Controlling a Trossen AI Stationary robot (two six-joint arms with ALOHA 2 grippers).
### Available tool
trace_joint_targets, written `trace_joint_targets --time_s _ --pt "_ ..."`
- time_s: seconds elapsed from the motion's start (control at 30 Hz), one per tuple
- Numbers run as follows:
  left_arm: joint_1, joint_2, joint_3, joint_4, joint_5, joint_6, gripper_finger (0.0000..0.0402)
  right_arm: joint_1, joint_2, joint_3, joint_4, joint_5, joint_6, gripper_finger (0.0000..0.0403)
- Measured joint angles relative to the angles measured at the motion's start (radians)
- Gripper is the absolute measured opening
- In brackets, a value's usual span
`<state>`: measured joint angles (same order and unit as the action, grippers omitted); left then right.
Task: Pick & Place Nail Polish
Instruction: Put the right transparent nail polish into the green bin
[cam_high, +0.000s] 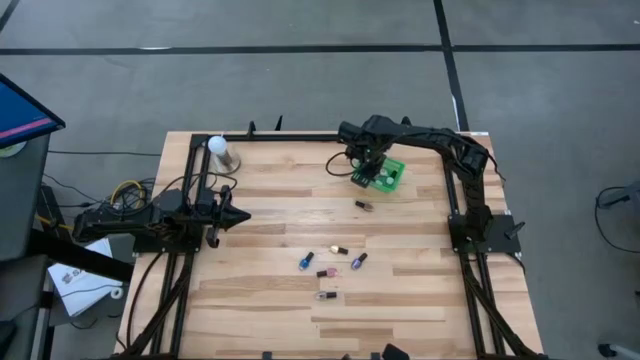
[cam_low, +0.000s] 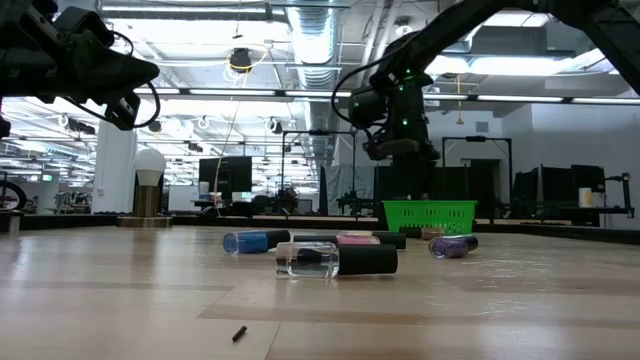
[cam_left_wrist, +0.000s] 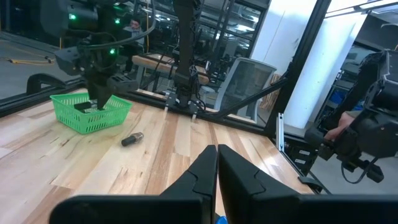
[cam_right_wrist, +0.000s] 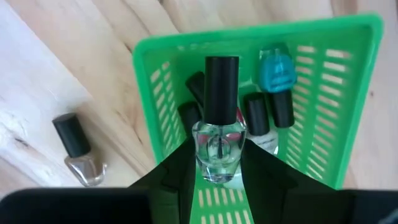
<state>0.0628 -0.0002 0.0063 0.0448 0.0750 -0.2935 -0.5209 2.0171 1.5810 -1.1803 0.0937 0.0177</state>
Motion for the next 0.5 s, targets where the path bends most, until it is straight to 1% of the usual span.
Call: trace_joint_targets --time_s 0.1,0.5 --pt "0.0 0.0 0.0 0.0 0.0 0.0 0.0008 -0.004 0.0 0.0 0.029 -0.001 0.0 0.0104" --pt "0.0 0.0 0.0 0.0 0.0 0.0 0.0008 -0.024 0.0 -0.005 0.041 -0.007 0.016 0.0104"
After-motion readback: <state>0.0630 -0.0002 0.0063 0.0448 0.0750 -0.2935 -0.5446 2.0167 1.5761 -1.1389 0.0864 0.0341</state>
